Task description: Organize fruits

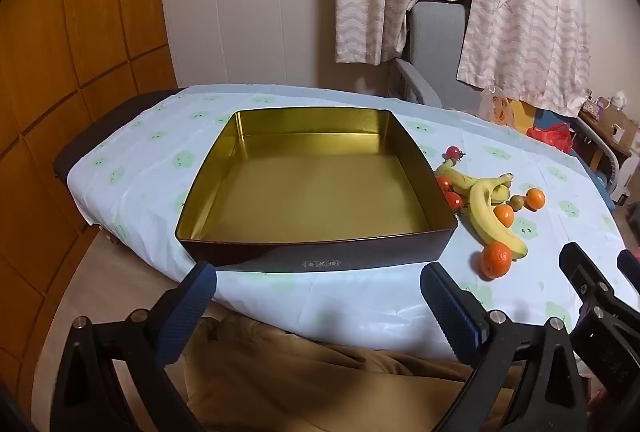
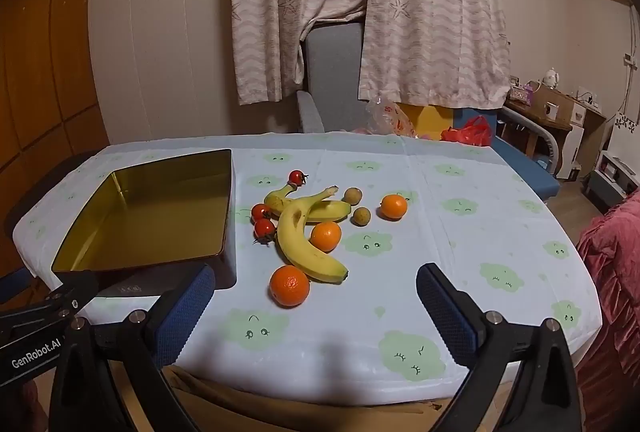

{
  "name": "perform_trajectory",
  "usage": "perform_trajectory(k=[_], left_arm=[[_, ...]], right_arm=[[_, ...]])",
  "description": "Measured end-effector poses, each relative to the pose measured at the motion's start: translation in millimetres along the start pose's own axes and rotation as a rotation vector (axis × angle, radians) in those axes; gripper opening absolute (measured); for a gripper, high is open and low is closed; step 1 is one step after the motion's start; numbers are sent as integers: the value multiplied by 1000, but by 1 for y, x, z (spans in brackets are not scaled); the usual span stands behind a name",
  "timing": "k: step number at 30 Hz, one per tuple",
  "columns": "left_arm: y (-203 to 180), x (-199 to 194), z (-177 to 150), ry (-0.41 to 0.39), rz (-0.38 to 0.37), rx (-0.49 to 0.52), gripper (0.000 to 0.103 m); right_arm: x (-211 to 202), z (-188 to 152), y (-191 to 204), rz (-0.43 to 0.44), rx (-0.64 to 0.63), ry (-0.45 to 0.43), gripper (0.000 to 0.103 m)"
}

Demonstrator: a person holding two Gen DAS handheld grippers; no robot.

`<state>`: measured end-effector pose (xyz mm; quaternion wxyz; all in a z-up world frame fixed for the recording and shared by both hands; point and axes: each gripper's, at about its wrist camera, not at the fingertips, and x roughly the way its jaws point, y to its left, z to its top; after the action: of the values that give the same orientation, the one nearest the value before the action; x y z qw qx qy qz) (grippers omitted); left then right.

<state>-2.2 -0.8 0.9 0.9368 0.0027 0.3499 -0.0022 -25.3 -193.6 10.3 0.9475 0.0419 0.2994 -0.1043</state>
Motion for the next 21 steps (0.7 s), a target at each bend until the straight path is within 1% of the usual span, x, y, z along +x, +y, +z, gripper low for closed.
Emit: perform_trajectory(k=[1,2,6,11,12,21], left_arm=[[0,-1,-1,-1,-2,3,102],[1,0,0,16,-6,-4,102],[4,-2,-2,17,-10,-1,102],[-1,4,-3,30,5,11,102],[-1,4,-3,30,5,11,102],[-2,7,-2,35,7,17,102]], right_arm=[[1,0,0,1,0,1,103],[2,1,0,2,0,4,103],[2,-2,-3,4,4,9,103],[-4,-8,1,5,9,9,103],[-1,-3,-3,9,16,13,103],[6,-3,-4,13,23,31,103]])
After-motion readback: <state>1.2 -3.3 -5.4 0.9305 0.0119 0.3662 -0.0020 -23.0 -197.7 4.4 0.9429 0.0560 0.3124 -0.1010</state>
